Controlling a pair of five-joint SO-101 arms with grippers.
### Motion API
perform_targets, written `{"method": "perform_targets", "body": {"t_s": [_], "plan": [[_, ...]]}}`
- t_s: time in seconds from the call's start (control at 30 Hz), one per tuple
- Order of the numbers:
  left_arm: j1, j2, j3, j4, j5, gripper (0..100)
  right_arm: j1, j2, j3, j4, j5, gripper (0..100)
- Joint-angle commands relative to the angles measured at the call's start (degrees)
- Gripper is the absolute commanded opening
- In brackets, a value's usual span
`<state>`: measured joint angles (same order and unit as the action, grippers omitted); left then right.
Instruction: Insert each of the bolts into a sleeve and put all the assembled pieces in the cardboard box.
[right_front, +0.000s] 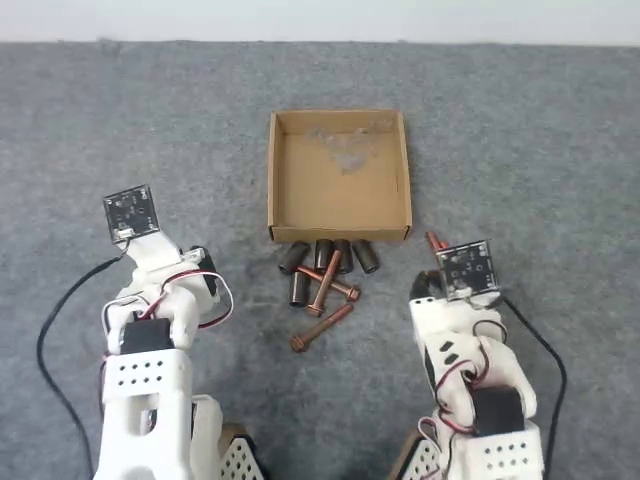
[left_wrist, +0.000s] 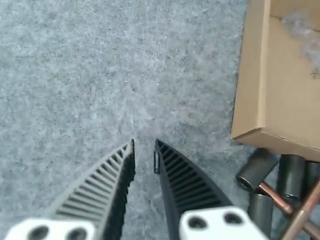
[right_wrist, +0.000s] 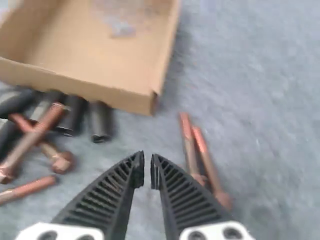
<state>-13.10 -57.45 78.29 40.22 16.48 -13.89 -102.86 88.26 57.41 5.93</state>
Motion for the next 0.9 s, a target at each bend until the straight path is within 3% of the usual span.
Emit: {"method": "perform_targets", "body": {"t_s": [0.0, 0.5, 0.87], "plan": [[0.0, 0.7, -0.7, -1.3, -0.7, 6, -1.8, 4.5, -6.1, 0.0, 0.7, 0.6], [0.1, 0.7, -0.1, -1.8, -0.8, 6, -3.5, 54.1, -26.8, -8.0, 0.2, 0.6], [0.0, 0.8, 0.1, -3.2, -4.0, 6, -10.5, 74.1, -39.6, -8.0, 0.6, 2.4]]}}
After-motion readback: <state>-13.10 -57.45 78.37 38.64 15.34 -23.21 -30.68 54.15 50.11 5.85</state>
